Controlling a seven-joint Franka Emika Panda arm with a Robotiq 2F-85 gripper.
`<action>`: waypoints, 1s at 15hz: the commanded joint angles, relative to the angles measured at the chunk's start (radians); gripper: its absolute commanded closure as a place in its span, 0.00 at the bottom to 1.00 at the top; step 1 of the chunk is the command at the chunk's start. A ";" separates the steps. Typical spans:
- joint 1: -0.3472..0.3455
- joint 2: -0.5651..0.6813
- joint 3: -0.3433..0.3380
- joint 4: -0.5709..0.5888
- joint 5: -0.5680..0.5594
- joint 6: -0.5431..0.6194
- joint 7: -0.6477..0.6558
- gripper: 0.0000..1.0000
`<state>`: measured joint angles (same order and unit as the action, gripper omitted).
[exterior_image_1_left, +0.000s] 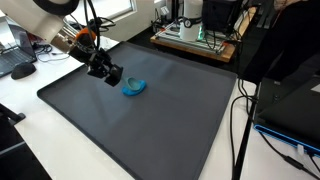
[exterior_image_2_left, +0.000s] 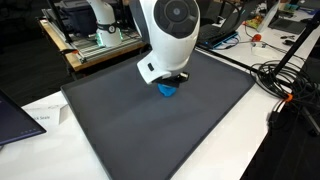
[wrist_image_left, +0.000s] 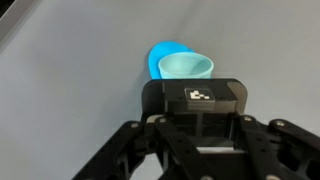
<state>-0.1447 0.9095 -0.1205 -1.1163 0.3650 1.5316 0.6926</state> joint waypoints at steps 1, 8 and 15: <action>0.030 0.044 -0.032 0.005 -0.071 0.147 0.006 0.78; 0.031 0.039 -0.043 -0.014 -0.077 0.162 0.062 0.78; 0.021 -0.011 -0.046 -0.082 -0.044 0.150 0.230 0.78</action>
<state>-0.1328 0.8987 -0.1309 -1.1338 0.3495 1.5511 0.8543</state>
